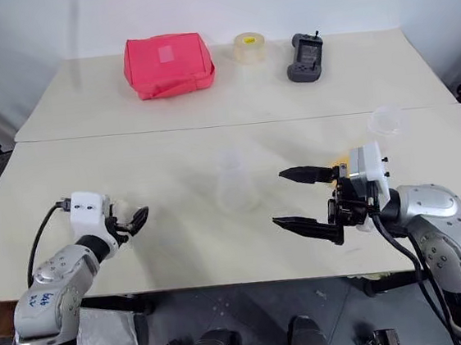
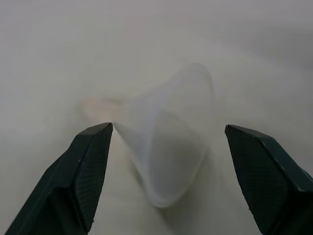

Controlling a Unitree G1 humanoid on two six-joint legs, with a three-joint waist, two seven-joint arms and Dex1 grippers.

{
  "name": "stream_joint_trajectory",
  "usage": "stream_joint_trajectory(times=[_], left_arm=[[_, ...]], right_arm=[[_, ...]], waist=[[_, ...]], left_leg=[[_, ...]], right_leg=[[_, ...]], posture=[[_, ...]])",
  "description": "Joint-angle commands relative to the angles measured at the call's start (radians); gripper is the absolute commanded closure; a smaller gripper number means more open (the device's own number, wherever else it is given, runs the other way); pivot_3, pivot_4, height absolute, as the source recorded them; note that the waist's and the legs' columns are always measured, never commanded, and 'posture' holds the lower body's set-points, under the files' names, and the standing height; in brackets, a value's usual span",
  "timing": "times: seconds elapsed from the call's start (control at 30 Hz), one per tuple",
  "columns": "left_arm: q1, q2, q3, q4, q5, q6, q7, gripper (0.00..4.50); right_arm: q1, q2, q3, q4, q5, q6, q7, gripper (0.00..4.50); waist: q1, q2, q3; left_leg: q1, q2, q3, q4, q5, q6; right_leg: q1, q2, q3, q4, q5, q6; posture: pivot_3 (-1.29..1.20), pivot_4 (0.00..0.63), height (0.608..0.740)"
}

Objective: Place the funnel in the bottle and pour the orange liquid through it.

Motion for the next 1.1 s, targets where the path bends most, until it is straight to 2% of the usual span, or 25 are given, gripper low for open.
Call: stream_joint_trajectory(times=[0.03,0.27,0.5,0.93,1.03,1.1], left_arm=[[0.005,-0.024,0.007,-0.052,0.022,-0.025,0.043,0.60],[0.047,-0.068,0.019,-0.105,0.034,-0.033,0.085,0.60],[0.079,-0.044,0.065,-0.145,0.010,-0.019,0.061,0.60],[0.024,-0.004,0.081,-0.059,0.013,-0.068,0.023,0.60],[0.019,-0.001,0.086,-0.046,0.000,-0.058,0.011,1.22],[0.017,-0.001,0.090,-0.042,-0.007,-0.046,0.006,1.80]], right_arm=[[-0.032,-0.016,-0.010,-0.034,0.027,0.022,-0.013,0.00],[-0.064,-0.021,-0.009,-0.047,0.049,0.065,-0.029,0.00],[-0.109,0.004,0.012,-0.098,0.093,0.117,-0.091,0.00],[-0.132,0.012,0.029,-0.124,0.104,0.142,-0.141,0.00],[-0.138,0.007,0.025,-0.130,0.109,0.147,-0.153,0.00],[-0.142,0.004,0.022,-0.134,0.114,0.151,-0.160,0.00]], waist=[[0.001,0.000,0.000],[0.000,0.000,0.000],[0.000,0.000,0.000],[-0.001,0.000,0.000],[-0.002,0.000,0.000],[-0.001,0.000,0.000]], left_leg=[[0.000,0.000,0.000,0.000,0.000,0.000],[0.000,0.000,0.000,-0.001,0.000,0.000],[0.000,0.000,0.000,-0.001,0.000,0.000],[0.000,0.000,0.000,-0.001,0.000,0.000],[0.000,0.000,0.000,-0.001,0.000,0.000],[0.000,0.000,0.000,-0.001,0.000,0.000]], right_leg=[[0.000,0.000,0.000,0.000,0.000,0.000],[0.000,0.000,0.000,-0.002,0.000,0.000],[0.000,0.000,0.000,-0.002,0.000,0.000],[0.000,0.000,0.000,-0.002,0.000,0.000],[0.000,0.000,0.000,-0.002,0.000,0.000],[0.000,0.000,0.000,-0.002,0.000,0.000]], posture=[[0.00,0.150,0.740],[0.00,0.150,0.740],[0.00,0.150,0.740],[0.00,0.150,0.740],[0.00,0.150,0.740],[0.00,0.150,0.740]])
